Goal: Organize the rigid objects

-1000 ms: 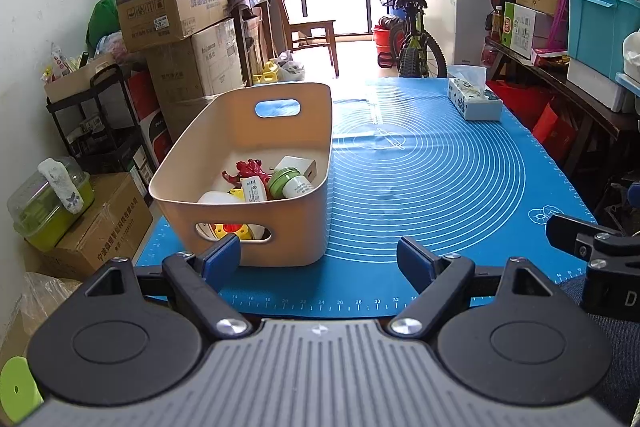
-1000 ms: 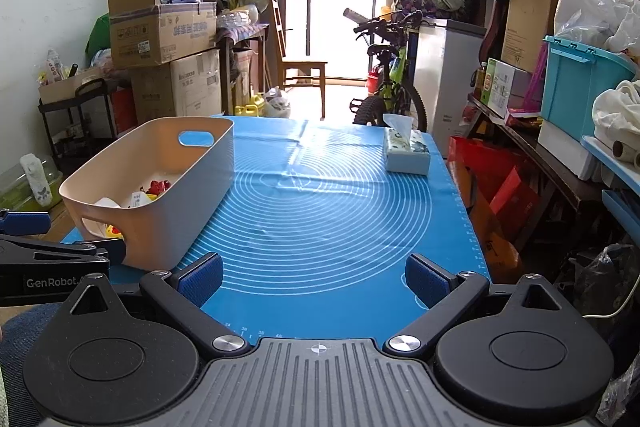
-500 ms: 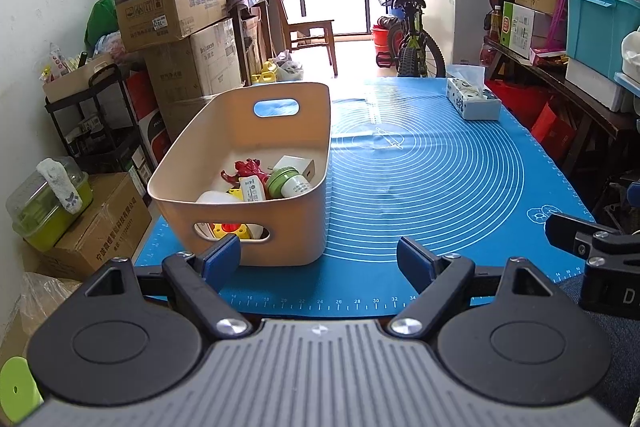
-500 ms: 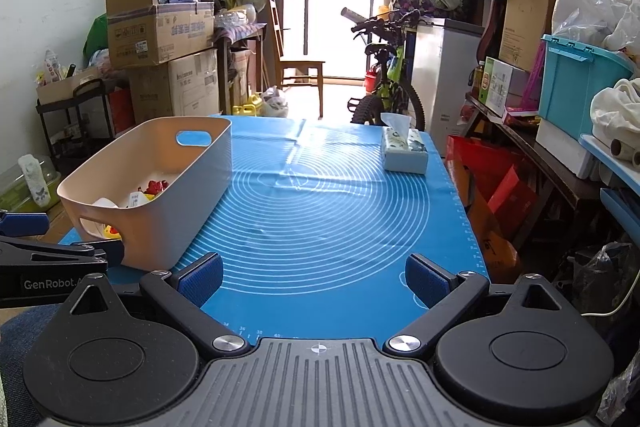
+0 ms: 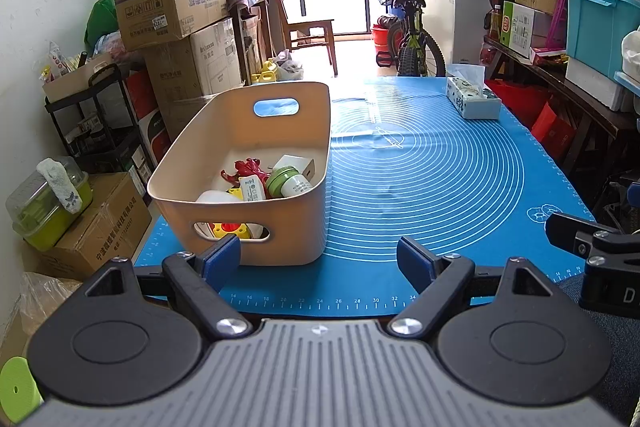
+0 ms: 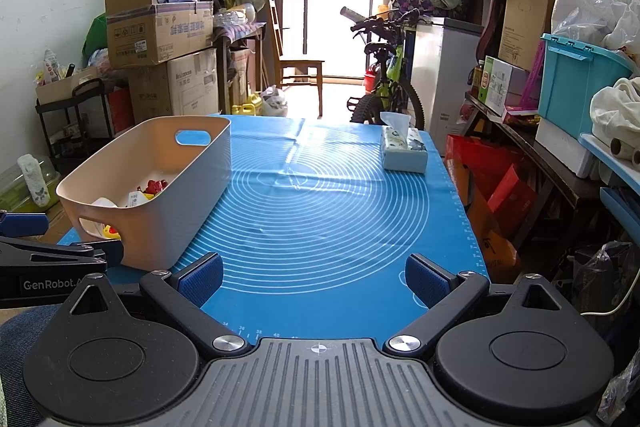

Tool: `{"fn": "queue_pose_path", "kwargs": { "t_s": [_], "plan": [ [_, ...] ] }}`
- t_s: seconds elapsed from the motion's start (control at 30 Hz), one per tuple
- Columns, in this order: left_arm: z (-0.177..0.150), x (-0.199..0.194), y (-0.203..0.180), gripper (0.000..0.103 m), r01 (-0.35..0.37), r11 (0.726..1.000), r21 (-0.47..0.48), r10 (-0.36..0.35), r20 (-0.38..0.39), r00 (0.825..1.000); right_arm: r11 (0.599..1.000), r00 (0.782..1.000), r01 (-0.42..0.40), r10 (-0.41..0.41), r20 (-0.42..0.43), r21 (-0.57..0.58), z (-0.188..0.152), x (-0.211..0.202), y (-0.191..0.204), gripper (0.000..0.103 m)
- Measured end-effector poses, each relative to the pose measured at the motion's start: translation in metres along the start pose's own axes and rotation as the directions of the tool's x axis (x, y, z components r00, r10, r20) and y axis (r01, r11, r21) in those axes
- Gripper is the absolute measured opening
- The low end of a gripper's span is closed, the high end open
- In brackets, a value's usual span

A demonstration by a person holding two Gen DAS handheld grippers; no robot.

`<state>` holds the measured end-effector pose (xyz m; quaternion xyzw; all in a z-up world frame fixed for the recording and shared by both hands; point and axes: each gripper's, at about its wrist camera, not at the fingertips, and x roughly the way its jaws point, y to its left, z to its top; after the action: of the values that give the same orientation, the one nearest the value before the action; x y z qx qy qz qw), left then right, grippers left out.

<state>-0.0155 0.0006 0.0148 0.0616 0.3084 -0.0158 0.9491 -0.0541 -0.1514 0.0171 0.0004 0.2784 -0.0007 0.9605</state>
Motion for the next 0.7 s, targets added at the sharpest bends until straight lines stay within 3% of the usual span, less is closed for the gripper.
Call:
{"fn": "queue_pose_path", "kwargs": {
  "t_s": [0.7],
  "plan": [
    [-0.0011, 0.0003, -0.0008, 0.085, 0.000, 1.000, 0.003, 0.000, 0.001, 1.000, 1.000, 1.000, 0.001, -0.001, -0.010, 0.006, -0.0041, 0.0056, -0.0001, 0.097]
  ]
}}
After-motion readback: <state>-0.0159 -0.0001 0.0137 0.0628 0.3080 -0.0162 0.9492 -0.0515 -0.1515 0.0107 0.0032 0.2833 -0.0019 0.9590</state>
